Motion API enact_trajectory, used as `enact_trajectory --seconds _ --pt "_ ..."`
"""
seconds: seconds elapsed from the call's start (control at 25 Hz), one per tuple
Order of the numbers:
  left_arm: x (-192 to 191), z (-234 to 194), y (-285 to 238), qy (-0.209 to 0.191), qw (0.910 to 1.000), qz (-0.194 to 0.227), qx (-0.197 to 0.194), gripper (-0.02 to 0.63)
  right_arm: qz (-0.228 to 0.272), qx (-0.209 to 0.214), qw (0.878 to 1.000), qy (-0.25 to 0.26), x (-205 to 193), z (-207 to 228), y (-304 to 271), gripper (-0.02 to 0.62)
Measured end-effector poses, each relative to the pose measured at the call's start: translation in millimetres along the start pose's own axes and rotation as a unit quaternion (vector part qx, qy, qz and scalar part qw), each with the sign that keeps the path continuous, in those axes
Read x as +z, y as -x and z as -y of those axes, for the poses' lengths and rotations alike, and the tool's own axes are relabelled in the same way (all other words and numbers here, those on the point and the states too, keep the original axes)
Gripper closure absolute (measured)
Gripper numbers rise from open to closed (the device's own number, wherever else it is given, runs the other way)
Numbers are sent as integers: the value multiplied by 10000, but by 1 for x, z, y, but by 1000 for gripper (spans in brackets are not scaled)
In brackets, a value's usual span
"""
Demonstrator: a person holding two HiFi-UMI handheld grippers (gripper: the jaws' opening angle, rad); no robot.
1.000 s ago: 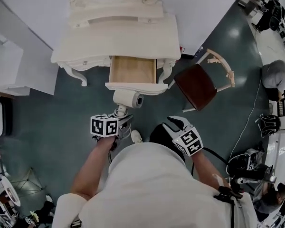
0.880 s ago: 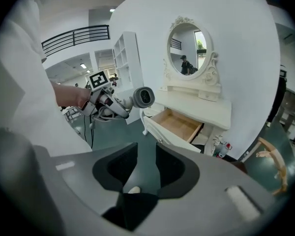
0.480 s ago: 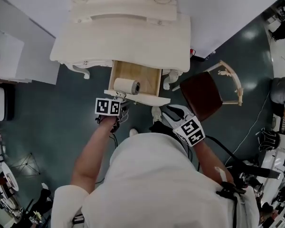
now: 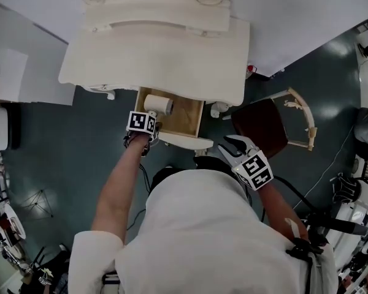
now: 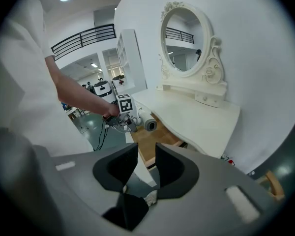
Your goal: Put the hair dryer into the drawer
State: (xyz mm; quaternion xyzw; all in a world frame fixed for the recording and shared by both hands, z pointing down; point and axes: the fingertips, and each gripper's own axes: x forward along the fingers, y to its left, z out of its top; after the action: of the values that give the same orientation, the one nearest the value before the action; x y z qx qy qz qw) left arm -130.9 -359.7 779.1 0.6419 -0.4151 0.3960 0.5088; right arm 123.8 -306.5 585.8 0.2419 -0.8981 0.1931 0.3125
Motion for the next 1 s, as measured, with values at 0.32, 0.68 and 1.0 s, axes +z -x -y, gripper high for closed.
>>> enact_trajectory --seconds 0.32,0.68,1.0 --pt "23 -13 -40 81 9988 -412 258 380 -171 -78 9996 -188 -14 44 8 484" --pt "38 -24 -54 22 9975 -573 409 379 -242 -64 9995 -199 -1 51 3 485" --pt "40 -30 -64 -20 9962 -717 494 370 -342 35 9993 -165 4 53 -15 482"
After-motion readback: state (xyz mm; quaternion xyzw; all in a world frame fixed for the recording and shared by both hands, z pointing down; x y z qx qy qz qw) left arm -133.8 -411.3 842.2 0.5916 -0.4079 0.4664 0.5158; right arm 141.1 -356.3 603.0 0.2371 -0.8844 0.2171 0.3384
